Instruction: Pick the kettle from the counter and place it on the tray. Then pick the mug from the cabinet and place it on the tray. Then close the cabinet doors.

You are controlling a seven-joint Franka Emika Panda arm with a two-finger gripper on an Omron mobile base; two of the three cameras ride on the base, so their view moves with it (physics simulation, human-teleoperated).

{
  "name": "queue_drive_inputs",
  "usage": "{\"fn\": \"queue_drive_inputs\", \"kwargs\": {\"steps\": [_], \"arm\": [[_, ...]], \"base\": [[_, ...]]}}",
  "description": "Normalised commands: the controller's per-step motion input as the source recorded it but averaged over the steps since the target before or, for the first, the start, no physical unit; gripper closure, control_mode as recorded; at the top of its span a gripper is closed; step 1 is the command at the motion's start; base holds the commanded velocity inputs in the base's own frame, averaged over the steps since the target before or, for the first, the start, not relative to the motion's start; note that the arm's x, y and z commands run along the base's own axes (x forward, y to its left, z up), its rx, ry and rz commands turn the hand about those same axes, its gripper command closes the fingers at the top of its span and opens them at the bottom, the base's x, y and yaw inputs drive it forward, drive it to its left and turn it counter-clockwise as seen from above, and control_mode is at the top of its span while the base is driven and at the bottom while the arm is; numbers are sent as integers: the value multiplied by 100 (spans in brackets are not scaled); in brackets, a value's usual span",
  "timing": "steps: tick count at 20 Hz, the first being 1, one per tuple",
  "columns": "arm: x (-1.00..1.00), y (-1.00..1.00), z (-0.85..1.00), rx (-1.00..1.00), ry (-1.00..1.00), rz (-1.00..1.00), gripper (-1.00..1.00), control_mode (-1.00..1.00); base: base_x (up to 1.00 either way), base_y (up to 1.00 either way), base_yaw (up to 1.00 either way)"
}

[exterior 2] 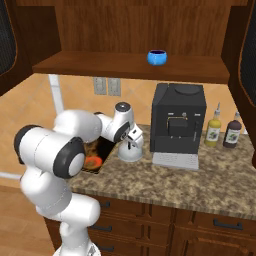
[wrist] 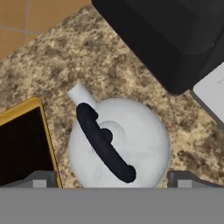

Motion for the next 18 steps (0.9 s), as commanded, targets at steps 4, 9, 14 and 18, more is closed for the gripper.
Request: {"fn": "queue_drive_inputs", "kwargs": {"steps": [4, 9, 14, 18], "arm": [[23, -1, -9, 0, 0, 0, -100, -100], [22, -6, -10, 0, 0, 0, -100, -100], [3, 0, -14, 0, 0, 0, -100, -100], [1, 0, -15, 0, 0, 0, 100, -100]], "base": [[0, 0, 0], [0, 0, 0], [0, 0, 0], [0, 0, 0]]}}
